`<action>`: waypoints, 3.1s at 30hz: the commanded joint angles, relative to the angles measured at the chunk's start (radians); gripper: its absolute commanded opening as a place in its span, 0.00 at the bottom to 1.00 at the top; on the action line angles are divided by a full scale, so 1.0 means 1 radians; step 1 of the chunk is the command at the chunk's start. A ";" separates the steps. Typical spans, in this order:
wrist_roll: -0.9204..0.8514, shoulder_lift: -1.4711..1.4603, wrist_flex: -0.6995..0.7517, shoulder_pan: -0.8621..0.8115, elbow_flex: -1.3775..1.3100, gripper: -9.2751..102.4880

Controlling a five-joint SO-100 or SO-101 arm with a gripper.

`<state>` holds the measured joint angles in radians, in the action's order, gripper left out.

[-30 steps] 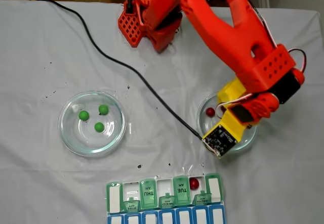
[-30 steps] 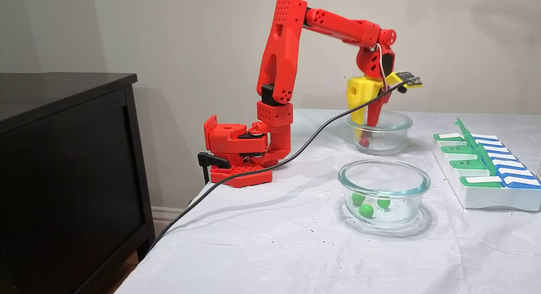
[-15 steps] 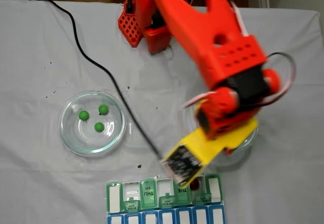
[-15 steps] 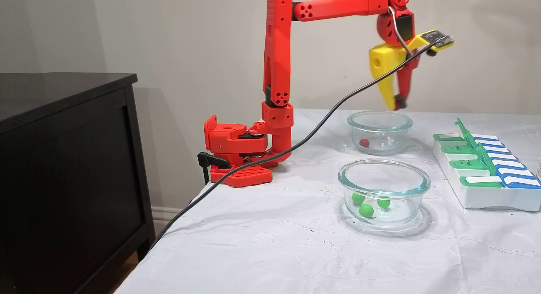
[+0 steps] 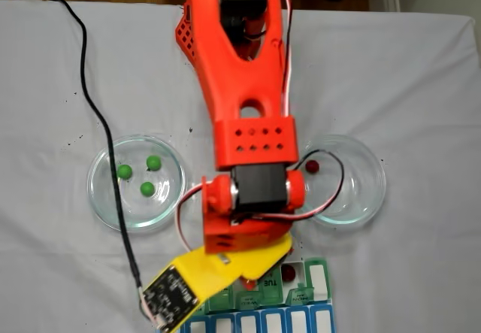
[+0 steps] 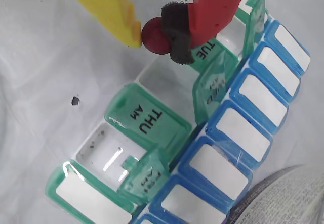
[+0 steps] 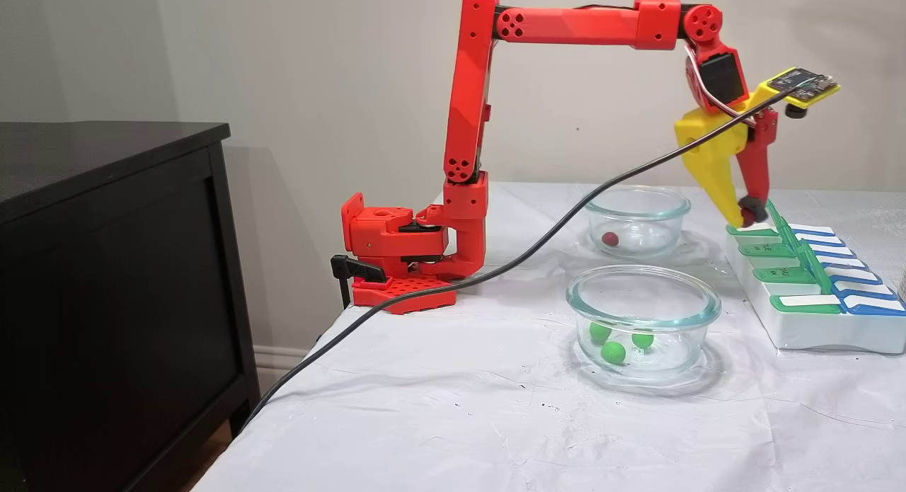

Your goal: Sort medicines into box.

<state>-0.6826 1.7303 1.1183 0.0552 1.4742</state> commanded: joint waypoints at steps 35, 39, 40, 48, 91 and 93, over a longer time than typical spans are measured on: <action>0.034 -0.015 0.058 0.037 -0.224 0.22; 0.094 0.092 0.181 0.123 -0.236 0.08; 0.092 0.124 0.199 0.153 -0.218 0.08; 0.040 0.272 0.210 0.407 0.026 0.08; -0.546 -0.009 0.356 0.525 0.138 0.23; -0.545 -0.015 0.345 0.531 0.153 0.24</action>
<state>-1.2164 1.6981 1.4696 0.5829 1.6751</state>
